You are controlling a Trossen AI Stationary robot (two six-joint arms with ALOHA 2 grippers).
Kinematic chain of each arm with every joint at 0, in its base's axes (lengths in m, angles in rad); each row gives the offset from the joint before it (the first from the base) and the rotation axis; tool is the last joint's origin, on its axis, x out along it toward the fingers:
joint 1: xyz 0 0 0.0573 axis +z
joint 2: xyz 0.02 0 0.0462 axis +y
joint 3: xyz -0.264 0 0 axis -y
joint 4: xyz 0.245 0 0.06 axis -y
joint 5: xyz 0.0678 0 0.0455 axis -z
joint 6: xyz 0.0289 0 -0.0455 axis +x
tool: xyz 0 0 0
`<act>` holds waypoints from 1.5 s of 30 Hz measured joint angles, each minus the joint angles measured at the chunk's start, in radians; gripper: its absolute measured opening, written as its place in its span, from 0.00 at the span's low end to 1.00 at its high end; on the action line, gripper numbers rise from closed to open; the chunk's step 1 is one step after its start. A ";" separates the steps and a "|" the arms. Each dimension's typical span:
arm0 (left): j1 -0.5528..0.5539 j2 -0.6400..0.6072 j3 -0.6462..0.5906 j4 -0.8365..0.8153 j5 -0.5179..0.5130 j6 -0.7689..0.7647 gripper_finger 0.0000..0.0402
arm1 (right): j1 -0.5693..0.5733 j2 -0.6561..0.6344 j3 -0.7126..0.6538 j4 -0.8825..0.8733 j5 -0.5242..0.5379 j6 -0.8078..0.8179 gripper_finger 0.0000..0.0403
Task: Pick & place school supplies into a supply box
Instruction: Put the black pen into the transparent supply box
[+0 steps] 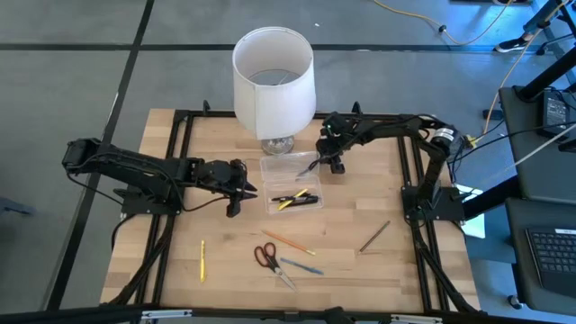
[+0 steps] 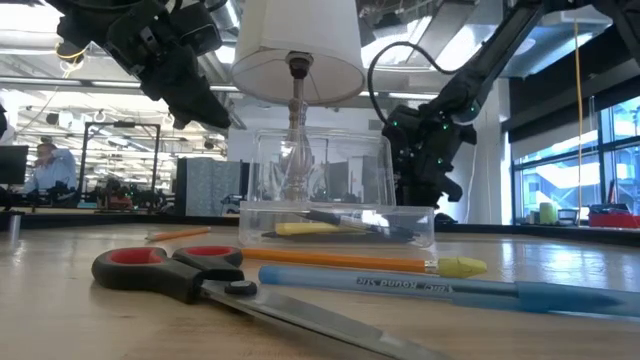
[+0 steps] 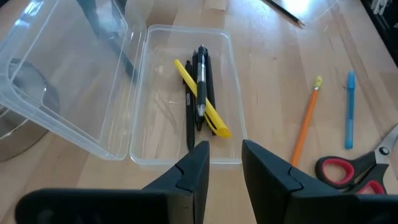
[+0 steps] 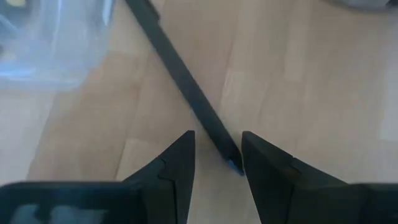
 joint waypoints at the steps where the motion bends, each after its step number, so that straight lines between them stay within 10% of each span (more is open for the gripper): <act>1: 0.000 0.000 0.000 0.000 0.000 0.000 0.22 | -0.001 0.007 0.001 0.000 -0.004 0.000 0.34; 31: 0.000 0.000 0.000 0.002 -0.002 -0.001 0.22 | 0.002 0.026 0.002 -0.022 0.059 0.077 0.33; 45: 0.000 0.000 0.000 0.002 -0.002 -0.001 0.22 | 0.002 0.024 0.004 -0.060 0.093 0.060 0.08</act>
